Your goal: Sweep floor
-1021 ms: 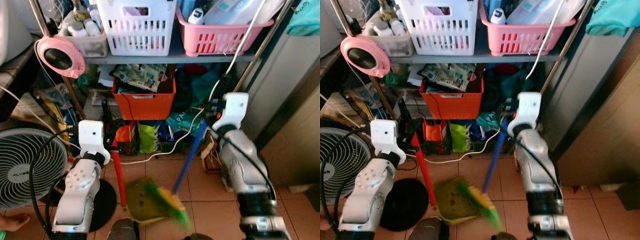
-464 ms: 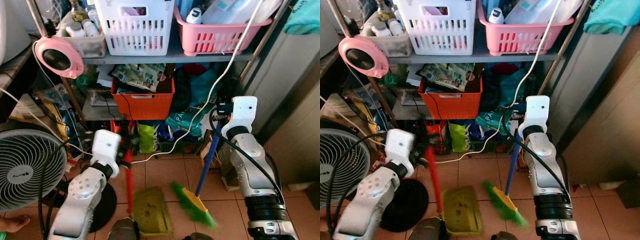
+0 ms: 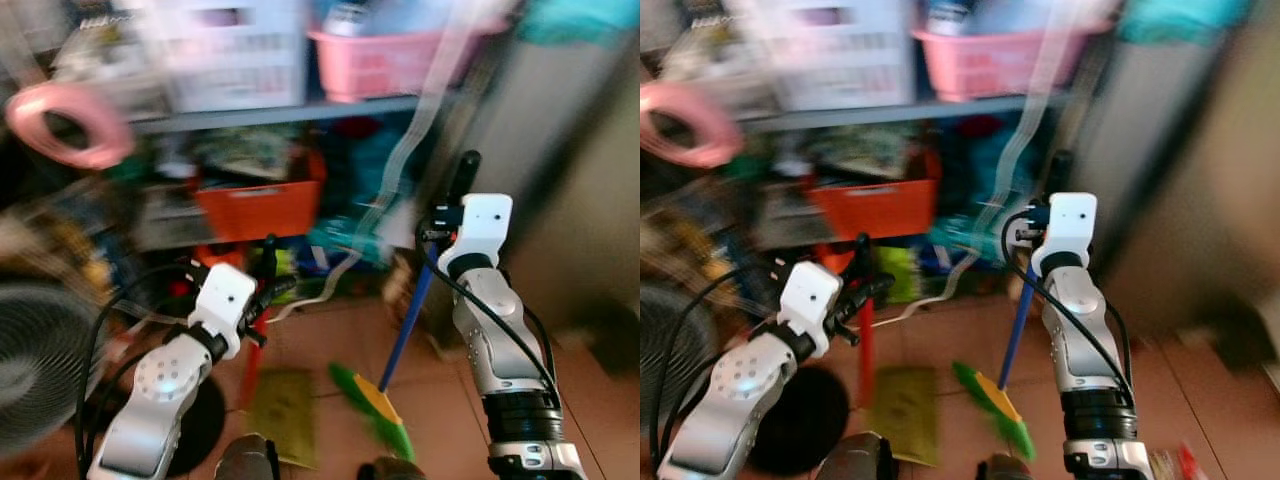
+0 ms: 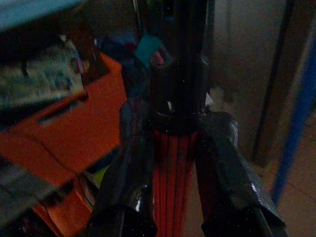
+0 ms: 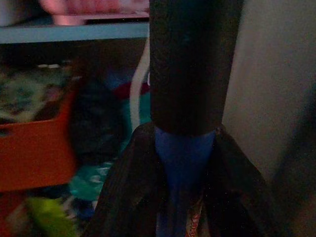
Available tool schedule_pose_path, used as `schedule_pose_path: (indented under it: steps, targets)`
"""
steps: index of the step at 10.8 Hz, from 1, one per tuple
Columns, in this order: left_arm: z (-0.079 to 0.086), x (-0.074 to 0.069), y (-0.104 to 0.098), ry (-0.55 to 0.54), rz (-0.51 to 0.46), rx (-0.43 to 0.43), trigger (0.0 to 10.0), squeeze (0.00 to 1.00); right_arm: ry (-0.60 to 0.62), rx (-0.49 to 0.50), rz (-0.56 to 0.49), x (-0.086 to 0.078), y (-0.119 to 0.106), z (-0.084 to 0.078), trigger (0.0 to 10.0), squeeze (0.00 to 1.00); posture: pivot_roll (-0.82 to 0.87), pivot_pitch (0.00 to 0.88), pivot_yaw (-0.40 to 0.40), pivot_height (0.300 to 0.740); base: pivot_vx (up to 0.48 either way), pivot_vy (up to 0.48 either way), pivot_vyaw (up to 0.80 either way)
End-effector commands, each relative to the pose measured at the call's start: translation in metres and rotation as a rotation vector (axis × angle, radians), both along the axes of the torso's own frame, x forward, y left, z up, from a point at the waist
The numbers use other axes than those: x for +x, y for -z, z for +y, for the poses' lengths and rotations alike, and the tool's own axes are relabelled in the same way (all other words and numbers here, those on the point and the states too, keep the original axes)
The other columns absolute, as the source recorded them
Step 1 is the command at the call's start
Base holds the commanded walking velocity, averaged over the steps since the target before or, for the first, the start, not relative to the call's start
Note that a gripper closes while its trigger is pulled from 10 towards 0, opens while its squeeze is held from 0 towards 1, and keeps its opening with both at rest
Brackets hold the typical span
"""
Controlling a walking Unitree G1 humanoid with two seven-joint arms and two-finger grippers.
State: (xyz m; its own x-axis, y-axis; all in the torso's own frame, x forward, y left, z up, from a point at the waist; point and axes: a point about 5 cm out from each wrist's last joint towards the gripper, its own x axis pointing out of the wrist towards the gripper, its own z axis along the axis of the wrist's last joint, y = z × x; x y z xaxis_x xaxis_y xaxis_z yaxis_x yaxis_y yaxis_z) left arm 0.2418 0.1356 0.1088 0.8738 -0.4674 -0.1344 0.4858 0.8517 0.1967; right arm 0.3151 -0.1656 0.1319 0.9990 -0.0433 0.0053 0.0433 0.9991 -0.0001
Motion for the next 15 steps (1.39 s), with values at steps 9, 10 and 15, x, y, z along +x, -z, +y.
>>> schedule_pose_path:
  steps: [9,10,15]
  targets:
    - [-0.004,0.016,-0.014,-0.022,-0.090,-0.051,10.0,0.00,0.009,0.002,-0.035,0.006,-0.006,0.000,10.0,0.00,0.04,0.093,0.036,0.740,-0.085,0.000,-0.09]
    - [-0.005,0.016,-0.013,-0.020,-0.085,-0.057,10.0,0.00,0.002,0.006,-0.035,0.007,-0.007,0.002,10.0,0.00,0.04,0.091,0.035,0.740,-0.289,0.000,0.00]
    - [-0.013,0.019,-0.012,0.000,-0.086,-0.062,10.0,0.00,0.002,0.005,-0.041,0.008,-0.008,0.000,10.0,0.00,0.03,0.080,0.038,0.740,-0.295,0.000,0.00]
